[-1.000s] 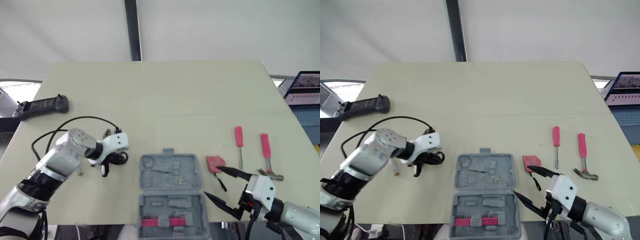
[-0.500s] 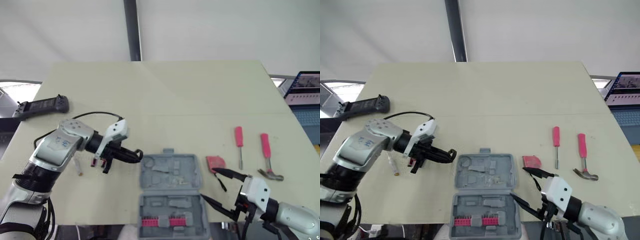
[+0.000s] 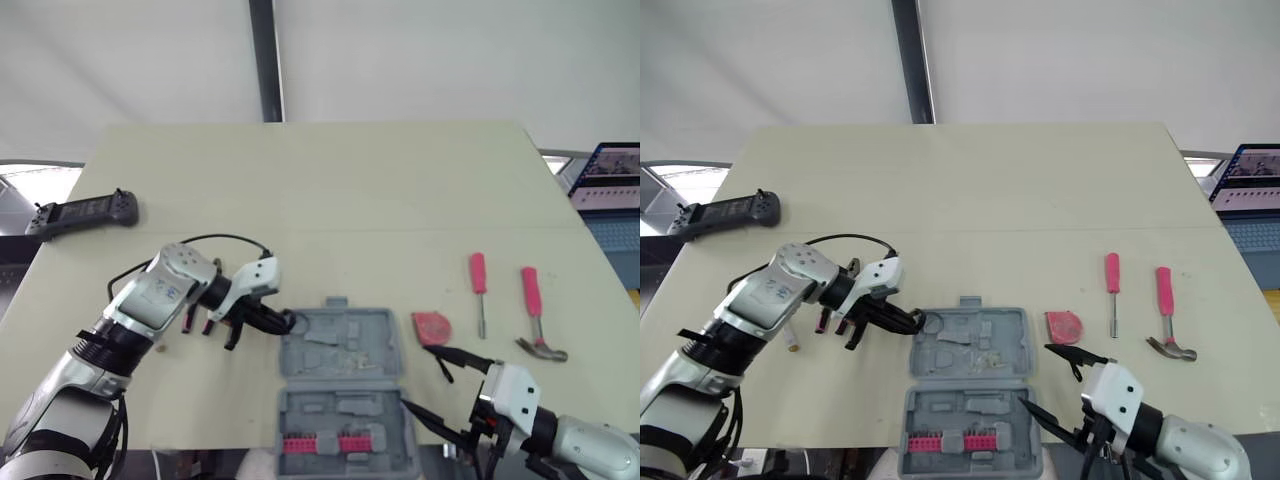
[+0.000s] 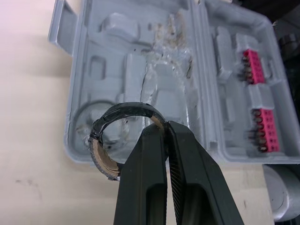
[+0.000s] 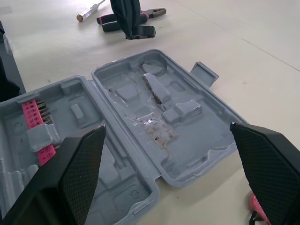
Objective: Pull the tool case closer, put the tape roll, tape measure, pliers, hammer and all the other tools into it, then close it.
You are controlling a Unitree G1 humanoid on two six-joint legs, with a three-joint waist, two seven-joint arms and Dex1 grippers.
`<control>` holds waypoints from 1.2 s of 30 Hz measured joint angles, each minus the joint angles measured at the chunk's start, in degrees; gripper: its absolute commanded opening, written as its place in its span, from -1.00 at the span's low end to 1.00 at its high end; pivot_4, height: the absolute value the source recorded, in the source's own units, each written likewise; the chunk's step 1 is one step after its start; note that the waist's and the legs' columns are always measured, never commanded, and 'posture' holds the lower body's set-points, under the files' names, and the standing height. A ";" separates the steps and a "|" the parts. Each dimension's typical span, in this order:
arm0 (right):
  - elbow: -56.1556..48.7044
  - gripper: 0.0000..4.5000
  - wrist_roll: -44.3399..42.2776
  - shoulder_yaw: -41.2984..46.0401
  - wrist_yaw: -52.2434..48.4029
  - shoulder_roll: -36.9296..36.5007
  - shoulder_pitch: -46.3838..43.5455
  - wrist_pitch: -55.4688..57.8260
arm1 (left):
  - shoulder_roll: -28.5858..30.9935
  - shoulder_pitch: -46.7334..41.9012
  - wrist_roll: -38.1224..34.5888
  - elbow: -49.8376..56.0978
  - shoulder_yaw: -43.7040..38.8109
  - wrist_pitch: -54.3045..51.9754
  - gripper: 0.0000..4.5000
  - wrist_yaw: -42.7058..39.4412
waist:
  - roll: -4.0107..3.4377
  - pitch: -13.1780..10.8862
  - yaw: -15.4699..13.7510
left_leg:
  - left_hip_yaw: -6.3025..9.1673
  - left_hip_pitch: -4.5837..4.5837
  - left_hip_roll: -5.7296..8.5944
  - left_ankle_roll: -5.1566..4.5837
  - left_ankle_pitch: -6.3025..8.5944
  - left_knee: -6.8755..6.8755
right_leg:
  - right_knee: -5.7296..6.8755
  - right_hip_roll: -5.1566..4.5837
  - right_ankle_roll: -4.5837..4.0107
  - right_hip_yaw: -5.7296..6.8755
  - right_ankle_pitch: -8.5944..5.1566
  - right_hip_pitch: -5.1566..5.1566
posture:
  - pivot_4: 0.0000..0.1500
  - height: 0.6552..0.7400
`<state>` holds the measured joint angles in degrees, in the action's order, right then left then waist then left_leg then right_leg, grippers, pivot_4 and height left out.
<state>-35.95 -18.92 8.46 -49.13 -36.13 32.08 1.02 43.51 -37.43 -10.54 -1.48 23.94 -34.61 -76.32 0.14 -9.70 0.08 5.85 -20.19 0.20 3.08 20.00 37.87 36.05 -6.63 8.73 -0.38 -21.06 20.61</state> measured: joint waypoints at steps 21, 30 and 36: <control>-2.36 1.00 1.77 0.60 2.21 1.47 3.55 -0.97 | -4.98 -2.35 6.45 -8.09 1.36 6.28 -0.99 0.00 | 0.00 0.00 0.00 | 0.00 0.00 0.00 -0.01 0.00 0.03 | 0.02 0.01 0.01 0.02 0.00 0.00 | 1.00 1.00; -2.57 1.00 2.00 0.60 2.40 1.62 3.59 -0.97 | -5.69 -2.34 6.85 -8.24 1.52 6.87 -0.99 -0.09 | 0.00 0.00 -0.03 | 0.00 0.00 0.00 -0.01 0.01 0.03 | 0.02 0.00 0.01 0.02 0.00 -0.01 | 1.00 1.00; -2.83 1.00 2.00 0.60 2.40 1.63 3.90 -0.97 | -6.86 -2.34 7.17 -8.24 1.94 6.98 -0.99 -0.08 | 0.00 0.00 -0.01 | 0.00 0.00 0.00 -0.01 0.01 0.04 | 0.02 0.00 0.01 0.02 0.00 0.00 | 1.00 1.00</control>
<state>-38.79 -16.92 9.07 -46.73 -34.51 35.98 0.04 36.65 -39.77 -3.38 -9.72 25.88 -27.63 -76.39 0.14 -9.70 0.07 5.85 -20.19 0.20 3.07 20.00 37.90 36.06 -6.63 8.74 -0.36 -21.05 20.60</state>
